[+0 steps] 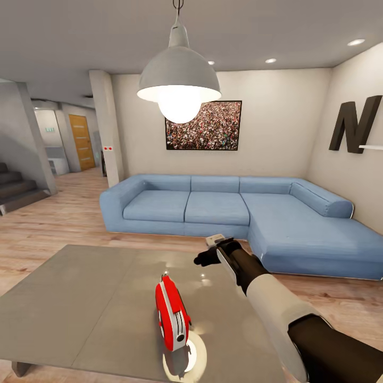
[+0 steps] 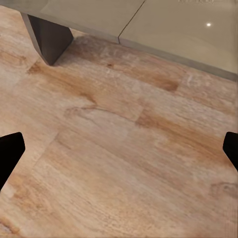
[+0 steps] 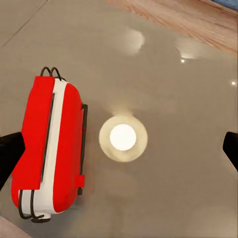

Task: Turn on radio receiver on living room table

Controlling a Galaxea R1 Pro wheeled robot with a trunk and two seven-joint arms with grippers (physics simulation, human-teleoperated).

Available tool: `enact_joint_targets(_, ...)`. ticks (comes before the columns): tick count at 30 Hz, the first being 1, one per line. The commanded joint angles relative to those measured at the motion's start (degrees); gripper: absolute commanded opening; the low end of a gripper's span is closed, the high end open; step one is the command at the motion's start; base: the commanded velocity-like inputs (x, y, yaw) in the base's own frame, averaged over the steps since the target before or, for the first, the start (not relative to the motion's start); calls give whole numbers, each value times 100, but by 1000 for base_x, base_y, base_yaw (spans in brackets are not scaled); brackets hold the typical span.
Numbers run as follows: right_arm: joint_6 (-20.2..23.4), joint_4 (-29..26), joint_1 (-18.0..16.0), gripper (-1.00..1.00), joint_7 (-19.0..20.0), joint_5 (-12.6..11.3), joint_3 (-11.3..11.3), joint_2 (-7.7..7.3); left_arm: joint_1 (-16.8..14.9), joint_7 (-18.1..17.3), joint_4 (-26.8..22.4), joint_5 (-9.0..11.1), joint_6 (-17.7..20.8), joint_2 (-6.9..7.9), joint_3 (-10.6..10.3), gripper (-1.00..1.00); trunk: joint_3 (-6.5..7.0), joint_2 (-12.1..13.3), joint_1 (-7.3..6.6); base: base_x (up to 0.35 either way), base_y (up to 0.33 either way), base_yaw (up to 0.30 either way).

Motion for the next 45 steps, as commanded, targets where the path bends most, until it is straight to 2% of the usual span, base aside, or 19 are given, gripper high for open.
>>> enact_joint_targets(1, -17, 2, 0, 100, 3, -2, 0, 0, 0, 1, 0, -6, -15, 1, 0, 100, 0, 0, 0, 0, 0, 0)
enact_joint_targets(19, -52, -5, 0, 100, -10, 5, -9, 0, 0, -1, 0, -13, -24, 10, 0, 100, 0, 0, 0, 0, 233, 0)
enact_joint_targets(34, -64, -57, 0, 100, 5, 23, -18, 0, 0, 7, 0, -33, -29, 1, 0, 100, 0, 0, 0, 0, 33, 0)
enact_joint_targets(45, -3, -50, 0, 100, 34, -11, -30, 0, 0, 7, 0, -38, -22, 7, 0, 100, 0, 0, 0, 0, 223, 0)
